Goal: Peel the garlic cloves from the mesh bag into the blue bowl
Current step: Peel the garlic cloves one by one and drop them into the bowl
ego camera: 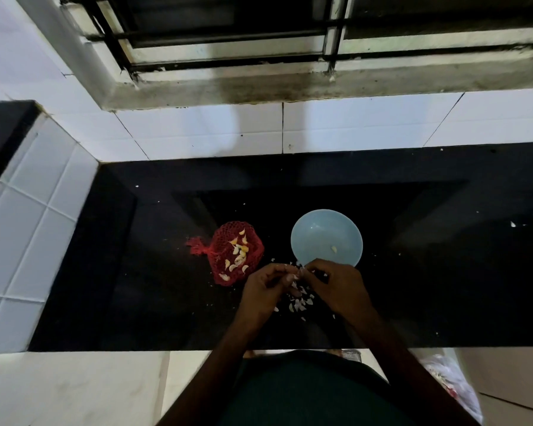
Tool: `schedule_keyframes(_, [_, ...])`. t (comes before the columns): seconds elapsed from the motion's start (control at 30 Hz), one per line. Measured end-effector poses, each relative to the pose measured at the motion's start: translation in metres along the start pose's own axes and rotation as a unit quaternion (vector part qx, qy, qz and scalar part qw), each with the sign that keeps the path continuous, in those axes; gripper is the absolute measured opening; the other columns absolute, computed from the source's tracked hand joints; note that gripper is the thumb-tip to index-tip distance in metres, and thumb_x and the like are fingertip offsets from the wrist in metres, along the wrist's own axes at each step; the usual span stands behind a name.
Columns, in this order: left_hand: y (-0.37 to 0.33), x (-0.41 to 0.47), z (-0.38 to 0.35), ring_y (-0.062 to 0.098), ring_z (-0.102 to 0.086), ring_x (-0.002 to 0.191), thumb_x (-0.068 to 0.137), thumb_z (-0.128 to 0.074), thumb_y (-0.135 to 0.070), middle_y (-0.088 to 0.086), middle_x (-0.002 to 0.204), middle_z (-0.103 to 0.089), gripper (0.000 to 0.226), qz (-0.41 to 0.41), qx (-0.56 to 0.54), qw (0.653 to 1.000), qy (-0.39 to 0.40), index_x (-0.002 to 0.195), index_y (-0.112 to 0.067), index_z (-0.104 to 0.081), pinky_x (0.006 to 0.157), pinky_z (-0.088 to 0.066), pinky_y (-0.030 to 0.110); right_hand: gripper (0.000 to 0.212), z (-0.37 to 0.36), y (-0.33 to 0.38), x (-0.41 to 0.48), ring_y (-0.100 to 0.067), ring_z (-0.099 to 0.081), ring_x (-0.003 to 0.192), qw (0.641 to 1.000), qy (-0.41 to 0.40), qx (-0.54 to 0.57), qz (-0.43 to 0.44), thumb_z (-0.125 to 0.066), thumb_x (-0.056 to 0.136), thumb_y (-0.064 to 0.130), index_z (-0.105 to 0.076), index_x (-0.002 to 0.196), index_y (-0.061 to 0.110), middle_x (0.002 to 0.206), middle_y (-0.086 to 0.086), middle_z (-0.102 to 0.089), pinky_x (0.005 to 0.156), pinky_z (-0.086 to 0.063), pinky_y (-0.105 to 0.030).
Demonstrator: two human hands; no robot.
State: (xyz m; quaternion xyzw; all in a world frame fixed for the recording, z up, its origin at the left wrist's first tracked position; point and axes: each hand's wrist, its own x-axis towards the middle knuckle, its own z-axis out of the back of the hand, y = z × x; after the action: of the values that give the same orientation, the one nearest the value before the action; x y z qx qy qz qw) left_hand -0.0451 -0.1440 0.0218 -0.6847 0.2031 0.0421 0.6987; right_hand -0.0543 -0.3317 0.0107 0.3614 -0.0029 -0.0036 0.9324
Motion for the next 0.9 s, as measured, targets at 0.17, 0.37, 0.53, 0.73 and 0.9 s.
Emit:
schedule_keyframes(0.17, [0.003, 0.002, 0.006, 0.029, -0.074, 0.072, 0.089, -0.075, -0.007, 0.008, 0.092, -0.078, 0.013, 0.017, 0.021, 0.999, -0.042, 0.101, -0.011, -0.074, 0.076, -0.062, 0.036, 0.007, -0.003, -0.006, -0.003, -0.004, -0.068, 0.081, 0.998, 0.045, 0.001, -0.036, -0.076, 0.087, 0.036, -0.072, 0.089, 0.031, 0.086, 0.011, -0.074, 0.076, -0.054, -0.030])
schedule_keyframes(0.37, [0.003, -0.001, 0.007, 0.021, -0.074, 0.073, 0.083, -0.082, -0.010, 0.006, 0.091, -0.077, 0.020, 0.022, 0.042, 0.998, -0.032, 0.100, -0.010, -0.072, 0.072, -0.061, 0.026, 0.023, -0.011, -0.005, -0.007, -0.003, -0.067, 0.091, 0.997, 0.048, 0.064, 0.023, -0.065, 0.091, 0.007, -0.074, 0.101, 0.025, 0.099, 0.010, -0.074, 0.084, -0.056, -0.030])
schedule_keyframes(0.53, [-0.001, 0.000, 0.006, 0.018, -0.076, 0.072, 0.087, -0.077, -0.006, 0.001, 0.096, -0.080, 0.028, 0.006, 0.053, 0.998, -0.026, 0.113, -0.016, -0.075, 0.071, -0.060, 0.022, 0.013, -0.007, 0.005, -0.005, 0.002, -0.067, 0.091, 0.991, 0.059, 0.124, -0.001, -0.063, 0.098, 0.023, -0.066, 0.108, 0.032, 0.098, 0.012, -0.072, 0.081, -0.055, -0.024])
schedule_keyframes(0.73, [-0.004, -0.001, 0.007, 0.011, -0.076, 0.074, 0.084, -0.081, -0.012, 0.001, 0.090, -0.079, 0.042, -0.011, 0.122, 0.992, -0.038, 0.121, -0.021, -0.062, 0.066, -0.060, 0.020, 0.011, -0.004, 0.009, 0.000, -0.010, -0.070, 0.087, 0.974, 0.040, 0.222, -0.026, -0.076, 0.090, 0.019, -0.073, 0.097, 0.027, 0.096, 0.011, -0.073, 0.081, -0.057, -0.031])
schedule_keyframes(0.9, [-0.010, 0.000, 0.008, -0.003, -0.072, 0.081, 0.085, -0.082, -0.020, -0.010, 0.086, -0.075, 0.046, -0.045, 0.225, 0.973, 0.008, 0.117, -0.031, -0.051, 0.071, -0.060, 0.019, 0.016, 0.003, 0.012, 0.004, -0.010, -0.072, 0.091, 0.963, 0.110, 0.244, 0.000, -0.079, 0.084, 0.005, -0.077, 0.097, 0.015, 0.098, 0.005, -0.074, 0.082, -0.057, -0.023])
